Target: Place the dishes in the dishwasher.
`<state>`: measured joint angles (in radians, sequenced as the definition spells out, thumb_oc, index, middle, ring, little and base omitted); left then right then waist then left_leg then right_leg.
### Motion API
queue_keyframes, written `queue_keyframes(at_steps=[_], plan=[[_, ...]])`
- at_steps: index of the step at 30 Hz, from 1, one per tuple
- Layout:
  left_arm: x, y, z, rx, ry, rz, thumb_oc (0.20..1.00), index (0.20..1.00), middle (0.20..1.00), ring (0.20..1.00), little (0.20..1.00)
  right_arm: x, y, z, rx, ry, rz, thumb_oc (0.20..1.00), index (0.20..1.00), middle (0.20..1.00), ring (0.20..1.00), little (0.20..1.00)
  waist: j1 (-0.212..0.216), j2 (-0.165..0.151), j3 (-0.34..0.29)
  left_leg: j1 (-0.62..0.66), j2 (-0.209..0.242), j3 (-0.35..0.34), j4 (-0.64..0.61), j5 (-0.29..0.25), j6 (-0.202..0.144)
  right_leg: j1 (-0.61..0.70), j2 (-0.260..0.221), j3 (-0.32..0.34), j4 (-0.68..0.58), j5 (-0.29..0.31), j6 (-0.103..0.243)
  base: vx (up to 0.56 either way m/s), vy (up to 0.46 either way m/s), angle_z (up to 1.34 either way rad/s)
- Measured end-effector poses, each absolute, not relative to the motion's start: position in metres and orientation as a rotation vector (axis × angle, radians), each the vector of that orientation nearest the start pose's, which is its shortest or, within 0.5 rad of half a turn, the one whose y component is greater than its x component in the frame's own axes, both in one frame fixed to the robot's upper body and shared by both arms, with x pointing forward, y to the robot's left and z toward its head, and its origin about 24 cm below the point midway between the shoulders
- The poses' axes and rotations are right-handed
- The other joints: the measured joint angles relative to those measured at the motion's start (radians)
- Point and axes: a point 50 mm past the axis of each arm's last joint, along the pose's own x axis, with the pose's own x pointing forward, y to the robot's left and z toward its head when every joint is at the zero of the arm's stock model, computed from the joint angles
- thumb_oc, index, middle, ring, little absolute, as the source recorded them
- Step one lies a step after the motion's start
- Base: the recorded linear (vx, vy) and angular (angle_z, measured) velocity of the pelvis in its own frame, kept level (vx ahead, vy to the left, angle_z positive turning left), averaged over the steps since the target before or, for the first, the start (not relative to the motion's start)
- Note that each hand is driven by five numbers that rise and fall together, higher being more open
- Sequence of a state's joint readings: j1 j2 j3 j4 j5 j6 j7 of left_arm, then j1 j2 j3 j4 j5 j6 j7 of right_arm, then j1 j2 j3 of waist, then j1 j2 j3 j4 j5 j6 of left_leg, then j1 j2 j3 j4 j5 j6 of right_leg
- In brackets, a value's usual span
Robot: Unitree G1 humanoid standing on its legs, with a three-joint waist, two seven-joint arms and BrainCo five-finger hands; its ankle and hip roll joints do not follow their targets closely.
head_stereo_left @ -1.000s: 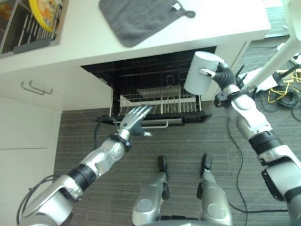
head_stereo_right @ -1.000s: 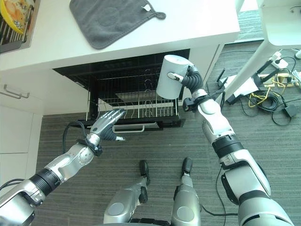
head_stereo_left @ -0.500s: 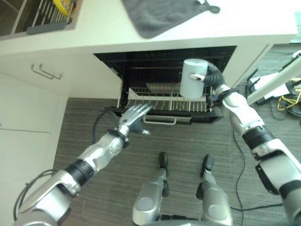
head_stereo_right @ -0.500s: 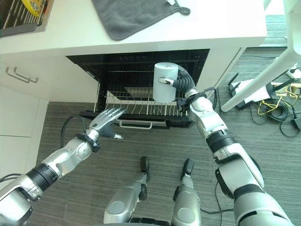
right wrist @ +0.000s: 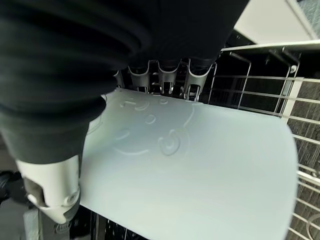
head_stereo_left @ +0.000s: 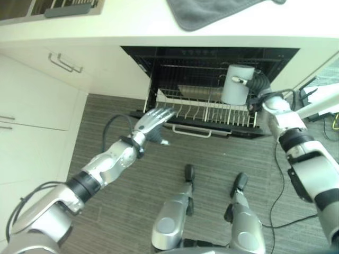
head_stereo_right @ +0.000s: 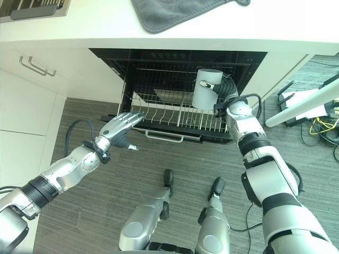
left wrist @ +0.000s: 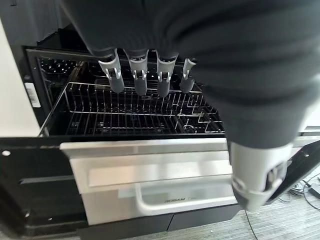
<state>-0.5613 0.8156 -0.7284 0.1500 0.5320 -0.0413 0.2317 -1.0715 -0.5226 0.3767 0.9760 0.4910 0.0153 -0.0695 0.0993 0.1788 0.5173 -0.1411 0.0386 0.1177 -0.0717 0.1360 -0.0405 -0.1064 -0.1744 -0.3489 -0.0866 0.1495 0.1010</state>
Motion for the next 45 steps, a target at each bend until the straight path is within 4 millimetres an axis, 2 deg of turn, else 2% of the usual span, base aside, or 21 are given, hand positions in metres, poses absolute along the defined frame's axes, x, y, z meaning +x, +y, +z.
queue_keyframes(at_steps=[7,14,20,28,29,30,36,45], plan=[[0.311,0.157,0.119,1.455,-0.497,-0.348,1.0,1.0,1.0,1.0,1.0,0.416,-0.207,0.198,-0.227,-0.06,-0.065,0.2,0.2,0.2,0.2,0.2,0.007,0.001,-0.001,-0.016,-0.015,-0.003,0.004,0.0,0.0,-0.008,-0.015,-0.01,0.0,-0.004,0.008,0.04,0.047,0.05],[0.306,0.15,0.122,1.438,-0.531,-0.361,1.0,1.0,1.0,1.0,1.0,0.417,-0.213,0.188,-0.229,0.004,-0.097,0.2,0.2,0.2,0.2,0.2,0.021,0.003,-0.002,-0.039,-0.03,-0.01,0.007,0.0,0.0,-0.025,-0.034,-0.018,0.0,-0.005,0.015,0.04,0.045,0.06],[0.306,0.149,0.121,1.439,-0.532,-0.368,1.0,1.0,1.0,1.0,1.0,0.419,-0.203,0.19,-0.236,-0.003,-0.059,0.2,0.2,0.2,0.2,0.2,0.024,0.003,-0.002,-0.063,-0.036,-0.021,0.015,0.0,0.0,-0.044,-0.042,-0.024,0.01,-0.009,0.021,0.03,0.002,0.04],[0.306,0.149,0.122,1.439,-0.538,-0.362,1.0,1.0,1.0,1.0,1.0,0.419,-0.201,0.188,-0.226,0.0,-0.077,0.2,0.2,0.2,0.2,0.2,0.035,0.003,-0.002,-0.085,-0.038,-0.026,0.028,0.0,0.0,-0.071,-0.049,-0.023,0.039,-0.016,0.024,0.01,0.002,0.02],[0.306,0.149,0.122,1.439,-0.538,-0.364,1.0,1.0,1.0,1.0,1.0,0.419,-0.202,0.187,-0.226,0.006,-0.086,0.639,0.639,0.639,0.639,0.639,0.034,0.003,-0.002,-0.089,-0.037,-0.025,0.032,0.0,0.0,-0.076,-0.049,-0.022,0.045,-0.017,0.024,0.0,0.0,0.0],[0.306,0.149,0.121,1.439,-0.539,-0.366,1.0,1.0,1.0,1.0,1.0,0.419,-0.204,0.185,-0.226,0.012,-0.103,1.0,1.0,1.0,1.0,1.0,0.033,0.004,-0.002,-0.094,-0.037,-0.026,0.038,0.0,0.0,-0.08,-0.051,-0.022,0.047,-0.017,0.024,0.0,0.0,0.0],[0.302,0.145,0.121,1.426,-0.553,-0.375,1.0,1.0,1.0,1.0,1.0,0.418,-0.213,0.187,-0.227,-0.014,-0.22,1.0,1.0,1.0,1.0,1.0,0.03,0.005,-0.004,-0.104,-0.038,-0.026,0.04,0.0,0.0,-0.097,-0.054,-0.021,0.063,-0.019,0.024,0.0,0.013,0.0],[0.298,0.149,0.113,1.416,-0.532,-0.352,1.0,1.0,1.0,1.0,1.0,0.413,-0.227,0.201,-0.451,-0.144,-0.463,1.0,1.0,1.0,1.0,1.0,0.024,0.013,-0.009,-0.104,-0.042,-0.014,0.04,0.001,0.001,-0.117,-0.063,-0.003,0.085,-0.023,0.029,0.0,0.031,-0.04]])
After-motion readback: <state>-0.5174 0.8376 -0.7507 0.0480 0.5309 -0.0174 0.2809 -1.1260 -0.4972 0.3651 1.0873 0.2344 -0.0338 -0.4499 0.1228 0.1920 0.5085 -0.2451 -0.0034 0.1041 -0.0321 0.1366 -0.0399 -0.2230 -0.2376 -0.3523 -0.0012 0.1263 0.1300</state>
